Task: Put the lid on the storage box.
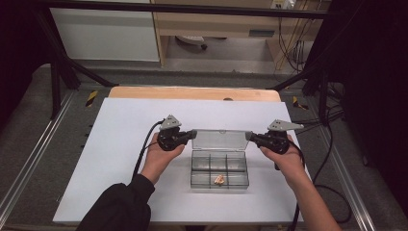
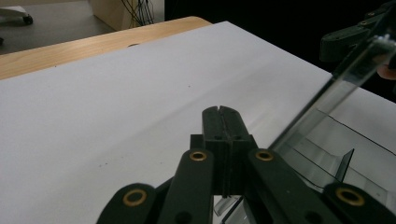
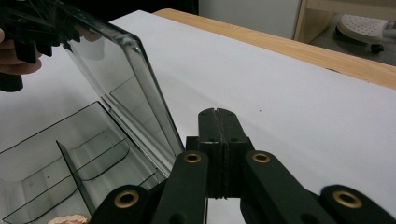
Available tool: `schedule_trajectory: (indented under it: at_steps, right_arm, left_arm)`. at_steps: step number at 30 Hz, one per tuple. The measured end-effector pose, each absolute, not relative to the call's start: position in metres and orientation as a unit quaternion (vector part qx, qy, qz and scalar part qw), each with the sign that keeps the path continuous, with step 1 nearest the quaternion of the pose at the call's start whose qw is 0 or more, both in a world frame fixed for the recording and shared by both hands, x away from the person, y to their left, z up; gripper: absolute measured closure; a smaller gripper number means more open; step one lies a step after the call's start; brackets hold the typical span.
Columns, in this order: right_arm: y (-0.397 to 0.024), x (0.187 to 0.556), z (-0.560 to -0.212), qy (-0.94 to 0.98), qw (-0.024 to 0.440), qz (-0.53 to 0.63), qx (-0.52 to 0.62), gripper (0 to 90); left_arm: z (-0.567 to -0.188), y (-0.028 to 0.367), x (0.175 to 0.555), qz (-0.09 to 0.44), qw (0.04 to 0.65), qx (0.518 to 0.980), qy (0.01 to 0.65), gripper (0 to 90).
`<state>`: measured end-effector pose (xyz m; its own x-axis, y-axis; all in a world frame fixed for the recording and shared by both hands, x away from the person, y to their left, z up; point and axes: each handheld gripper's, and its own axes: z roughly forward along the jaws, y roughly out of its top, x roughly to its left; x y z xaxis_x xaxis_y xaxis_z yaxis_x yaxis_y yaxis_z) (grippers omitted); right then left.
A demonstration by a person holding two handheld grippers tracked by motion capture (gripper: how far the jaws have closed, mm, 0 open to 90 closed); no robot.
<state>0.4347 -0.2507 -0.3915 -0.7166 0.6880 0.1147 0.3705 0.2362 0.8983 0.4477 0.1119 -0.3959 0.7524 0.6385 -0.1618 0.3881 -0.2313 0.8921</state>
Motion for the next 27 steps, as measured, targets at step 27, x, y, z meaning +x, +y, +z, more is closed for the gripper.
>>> schedule_trajectory:
  at_steps: [27]
  right_arm:
    - [-0.244,0.413,-0.374,0.766,0.171,0.526,0.329,89.5]
  left_arm:
    - [-0.386,0.115,0.422,0.125,0.526,0.780,0.315,90.0]
